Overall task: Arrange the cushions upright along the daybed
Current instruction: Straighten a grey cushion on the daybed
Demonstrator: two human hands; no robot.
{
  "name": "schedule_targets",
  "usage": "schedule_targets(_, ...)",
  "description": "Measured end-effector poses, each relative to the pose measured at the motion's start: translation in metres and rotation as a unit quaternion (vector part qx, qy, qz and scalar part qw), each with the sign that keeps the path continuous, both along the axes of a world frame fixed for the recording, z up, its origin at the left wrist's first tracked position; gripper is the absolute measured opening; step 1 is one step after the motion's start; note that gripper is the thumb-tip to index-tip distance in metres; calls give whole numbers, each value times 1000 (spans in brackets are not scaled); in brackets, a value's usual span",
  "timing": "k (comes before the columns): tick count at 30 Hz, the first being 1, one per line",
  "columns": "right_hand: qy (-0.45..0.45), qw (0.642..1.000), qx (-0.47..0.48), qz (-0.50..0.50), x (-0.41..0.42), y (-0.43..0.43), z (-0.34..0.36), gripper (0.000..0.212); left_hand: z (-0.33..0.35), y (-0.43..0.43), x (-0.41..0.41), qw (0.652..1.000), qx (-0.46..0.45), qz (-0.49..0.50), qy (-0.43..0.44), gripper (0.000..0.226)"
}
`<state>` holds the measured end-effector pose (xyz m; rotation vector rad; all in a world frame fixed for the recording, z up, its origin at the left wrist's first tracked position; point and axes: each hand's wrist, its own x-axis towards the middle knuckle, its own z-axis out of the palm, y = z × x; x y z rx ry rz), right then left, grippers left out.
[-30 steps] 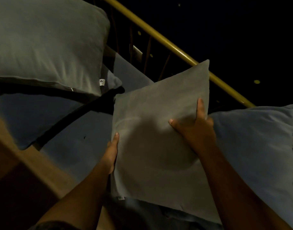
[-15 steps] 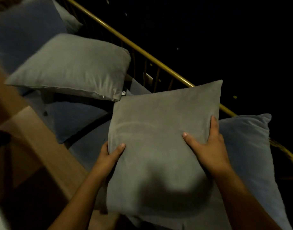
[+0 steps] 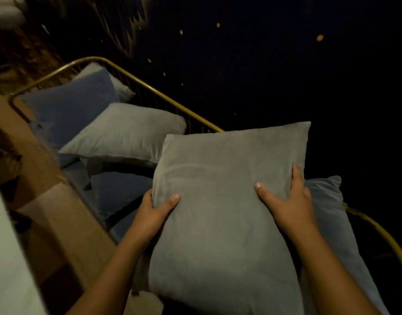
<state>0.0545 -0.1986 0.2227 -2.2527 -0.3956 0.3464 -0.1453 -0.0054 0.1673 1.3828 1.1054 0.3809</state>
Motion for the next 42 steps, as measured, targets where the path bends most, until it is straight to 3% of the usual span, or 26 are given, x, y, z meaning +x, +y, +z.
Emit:
schedule_targets(6,-1,997,74,7,0,101,-4,102,23,104,-9,995,89,15,32,103)
schedule_targets(11,20,990,136,40,6,231,-5,102,48,231,-13,986,154,38,52,93)
schedule_targets(18,52,978,197,46,28,401,-6,100,77,421,17,950,273,-6,153,105)
schedule_targets(23,43,986,157,26,41,479,-27,87,58,488,53,929,293,-46,222,92)
schedule_targets(26,84,991,67,77,36,501,-55,90,17,487,70,903,269,-124,311,83)
schedule_targets(29,112,988,8,103,29,505,-75,94,-3,481,76,877,293,-129,359,77)
schedule_targets(33,87,991,44,91,27,484,-77,88,4,468,76,875,356,-127,303,65)
schedule_targets(37,63,993,46,94,19,438,-66,66,18,426,84,862,423,-176,217,48)
schedule_targets(39,59,993,45,88,13,407,-59,54,25,394,89,863,425,-220,161,52)
schedule_targets(42,67,994,41,80,6,352,-50,53,28,328,101,887,363,-282,44,56)
